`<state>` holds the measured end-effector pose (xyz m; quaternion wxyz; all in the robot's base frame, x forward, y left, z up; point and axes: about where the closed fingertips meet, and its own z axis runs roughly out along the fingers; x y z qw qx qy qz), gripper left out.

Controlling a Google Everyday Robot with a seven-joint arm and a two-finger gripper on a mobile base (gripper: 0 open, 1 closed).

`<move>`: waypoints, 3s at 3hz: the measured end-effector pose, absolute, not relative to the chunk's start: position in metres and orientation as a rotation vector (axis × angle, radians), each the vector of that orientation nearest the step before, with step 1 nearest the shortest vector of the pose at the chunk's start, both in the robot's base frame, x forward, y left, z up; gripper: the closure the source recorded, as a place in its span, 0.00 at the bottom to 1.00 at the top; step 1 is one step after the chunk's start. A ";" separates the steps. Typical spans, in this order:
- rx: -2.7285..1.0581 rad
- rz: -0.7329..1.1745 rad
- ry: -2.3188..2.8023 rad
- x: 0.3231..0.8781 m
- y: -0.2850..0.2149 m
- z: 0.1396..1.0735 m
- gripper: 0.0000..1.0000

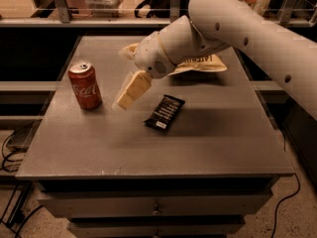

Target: Knock coke can over

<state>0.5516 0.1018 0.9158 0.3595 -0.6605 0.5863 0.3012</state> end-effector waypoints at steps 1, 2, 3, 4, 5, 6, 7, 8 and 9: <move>-1.728 0.832 1.445 0.560 0.134 0.914 0.00; -1.781 0.870 1.405 0.567 0.167 0.907 0.00; -1.808 0.924 1.369 0.571 0.194 0.898 0.00; -1.827 0.951 1.356 0.573 0.213 0.890 0.18; -1.823 0.958 1.366 0.575 0.217 0.885 0.41; -1.828 0.914 1.410 0.578 0.210 0.886 0.64; -1.838 0.814 1.454 0.585 0.189 0.899 0.88; -1.886 0.661 1.521 0.595 0.164 0.910 1.00; -1.938 0.499 1.599 0.609 0.139 0.912 0.82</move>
Offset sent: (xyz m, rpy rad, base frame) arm 0.0263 0.1051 -0.0188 0.0250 0.0193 0.1946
